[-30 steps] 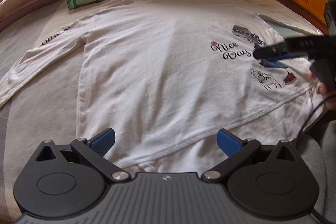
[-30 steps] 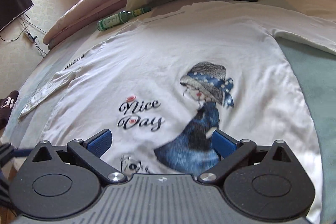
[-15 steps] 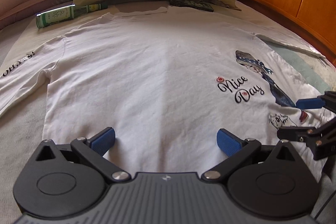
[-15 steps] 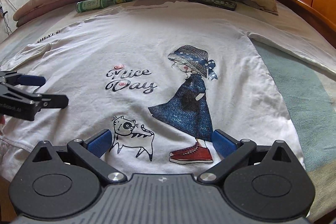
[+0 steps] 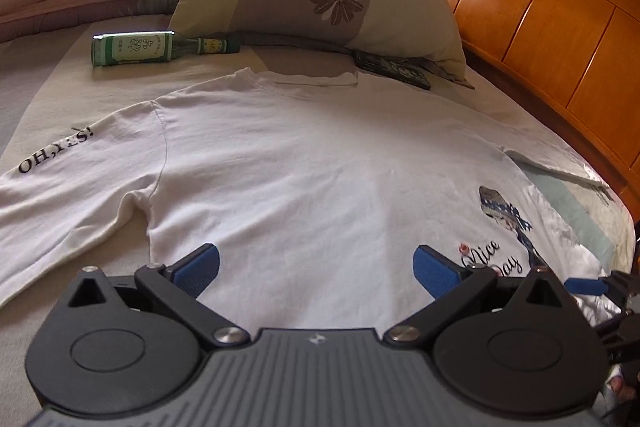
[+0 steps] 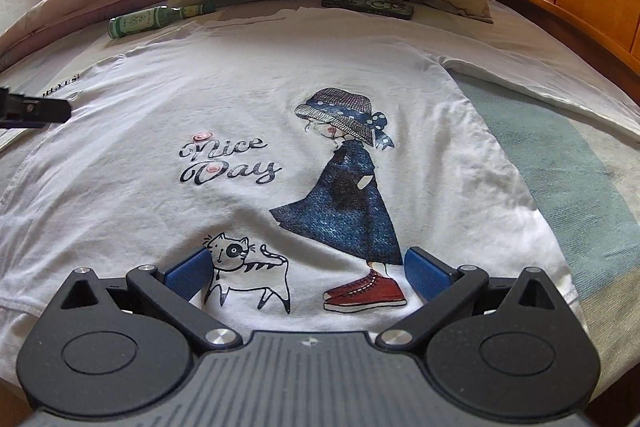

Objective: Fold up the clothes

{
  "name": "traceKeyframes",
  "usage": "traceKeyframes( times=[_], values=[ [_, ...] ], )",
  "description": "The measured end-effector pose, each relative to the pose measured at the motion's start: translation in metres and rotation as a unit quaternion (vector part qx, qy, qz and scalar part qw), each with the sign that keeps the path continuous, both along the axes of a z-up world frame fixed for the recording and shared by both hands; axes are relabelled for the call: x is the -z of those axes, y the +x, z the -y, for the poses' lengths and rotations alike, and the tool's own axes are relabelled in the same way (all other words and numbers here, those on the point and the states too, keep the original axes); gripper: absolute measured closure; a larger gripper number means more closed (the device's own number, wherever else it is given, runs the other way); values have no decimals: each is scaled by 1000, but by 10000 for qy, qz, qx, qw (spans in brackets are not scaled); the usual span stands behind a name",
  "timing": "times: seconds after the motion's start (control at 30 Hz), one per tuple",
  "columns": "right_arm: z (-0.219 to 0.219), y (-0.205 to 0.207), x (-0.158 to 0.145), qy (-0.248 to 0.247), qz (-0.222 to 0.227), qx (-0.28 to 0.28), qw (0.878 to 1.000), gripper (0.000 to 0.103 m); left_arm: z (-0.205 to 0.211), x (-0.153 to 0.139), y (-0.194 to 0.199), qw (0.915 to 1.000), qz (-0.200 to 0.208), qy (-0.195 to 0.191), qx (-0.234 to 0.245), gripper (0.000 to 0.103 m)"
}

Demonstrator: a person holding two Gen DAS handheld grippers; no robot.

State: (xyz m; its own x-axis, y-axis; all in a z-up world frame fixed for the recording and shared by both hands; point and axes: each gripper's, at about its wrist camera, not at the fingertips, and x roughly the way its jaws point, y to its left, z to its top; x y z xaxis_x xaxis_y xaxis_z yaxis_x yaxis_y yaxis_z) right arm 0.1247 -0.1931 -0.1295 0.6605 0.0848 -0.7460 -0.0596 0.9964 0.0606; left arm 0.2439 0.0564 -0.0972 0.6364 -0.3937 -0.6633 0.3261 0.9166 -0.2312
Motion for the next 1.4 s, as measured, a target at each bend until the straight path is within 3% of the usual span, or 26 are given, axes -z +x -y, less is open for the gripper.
traceKeyframes(
  times=[0.13,0.2,0.3,0.4,0.53,0.7,0.93,1.1,1.17,1.23,1.4],
  values=[
    [0,1,-1,2,-48,50,10000,0,9,21,9,9995,-226,235,-14,1],
    [0,0,0,3,-28,52,10000,0,7,23,-10,9991,-172,390,12,1],
    [-2,-2,1,-50,26,79,10000,0,0,24,-40,9994,-61,333,29,1],
    [-4,-3,2,-101,86,79,9999,0,-4,16,-47,9986,-200,424,252,1],
    [-2,-4,2,-61,126,74,9999,0,-13,-1,-26,9997,-153,107,178,1],
    [-3,-6,3,-83,198,86,9997,0,-13,-15,41,9991,-159,-283,-261,1],
    [-1,-7,2,-61,143,18,9999,0,-18,18,123,9935,-642,-286,-899,1],
    [-3,-8,2,-88,161,37,9998,0,-26,22,152,9894,-594,-637,-1160,1],
    [-3,-7,2,-101,144,36,9998,0,-25,12,157,9886,-716,-533,-1209,2],
    [-2,-6,1,-87,109,25,9999,0,-29,-7,151,9923,-566,-320,-1056,2],
    [-2,-5,0,-107,34,-38,9999,0,-77,-50,120,9936,-291,-34,-1093,1]
  ],
)
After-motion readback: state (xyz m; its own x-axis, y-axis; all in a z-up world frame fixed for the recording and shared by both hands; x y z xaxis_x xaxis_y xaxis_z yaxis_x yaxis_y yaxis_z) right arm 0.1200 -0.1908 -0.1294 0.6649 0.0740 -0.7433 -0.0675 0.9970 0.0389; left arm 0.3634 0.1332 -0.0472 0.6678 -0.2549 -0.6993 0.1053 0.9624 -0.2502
